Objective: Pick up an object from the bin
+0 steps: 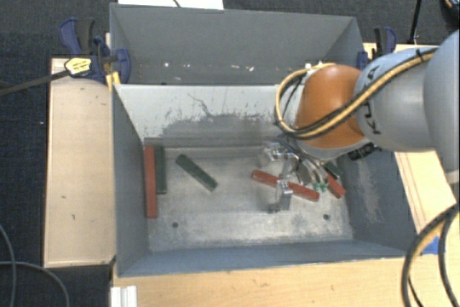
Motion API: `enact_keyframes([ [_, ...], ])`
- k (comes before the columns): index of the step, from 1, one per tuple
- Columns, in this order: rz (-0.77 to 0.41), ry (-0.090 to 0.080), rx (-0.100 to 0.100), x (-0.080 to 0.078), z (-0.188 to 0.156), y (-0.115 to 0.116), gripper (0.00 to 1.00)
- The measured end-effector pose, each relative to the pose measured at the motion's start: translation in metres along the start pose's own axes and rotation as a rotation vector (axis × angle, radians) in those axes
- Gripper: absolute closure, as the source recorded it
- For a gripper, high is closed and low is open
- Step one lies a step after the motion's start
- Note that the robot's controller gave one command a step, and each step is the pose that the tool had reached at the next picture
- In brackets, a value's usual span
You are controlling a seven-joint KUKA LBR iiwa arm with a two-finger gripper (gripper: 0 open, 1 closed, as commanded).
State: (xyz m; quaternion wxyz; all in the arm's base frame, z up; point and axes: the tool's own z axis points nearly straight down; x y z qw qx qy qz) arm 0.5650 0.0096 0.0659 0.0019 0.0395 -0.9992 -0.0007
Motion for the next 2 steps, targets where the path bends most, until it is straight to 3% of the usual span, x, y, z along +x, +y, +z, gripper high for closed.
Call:
enact_keyframes([
  [1,0.005,-0.007,0.001,-0.002,-0.005,-0.001,1.0],
  [2,-0.027,-0.015,0.002,0.006,-0.167,0.012,1.0],
])
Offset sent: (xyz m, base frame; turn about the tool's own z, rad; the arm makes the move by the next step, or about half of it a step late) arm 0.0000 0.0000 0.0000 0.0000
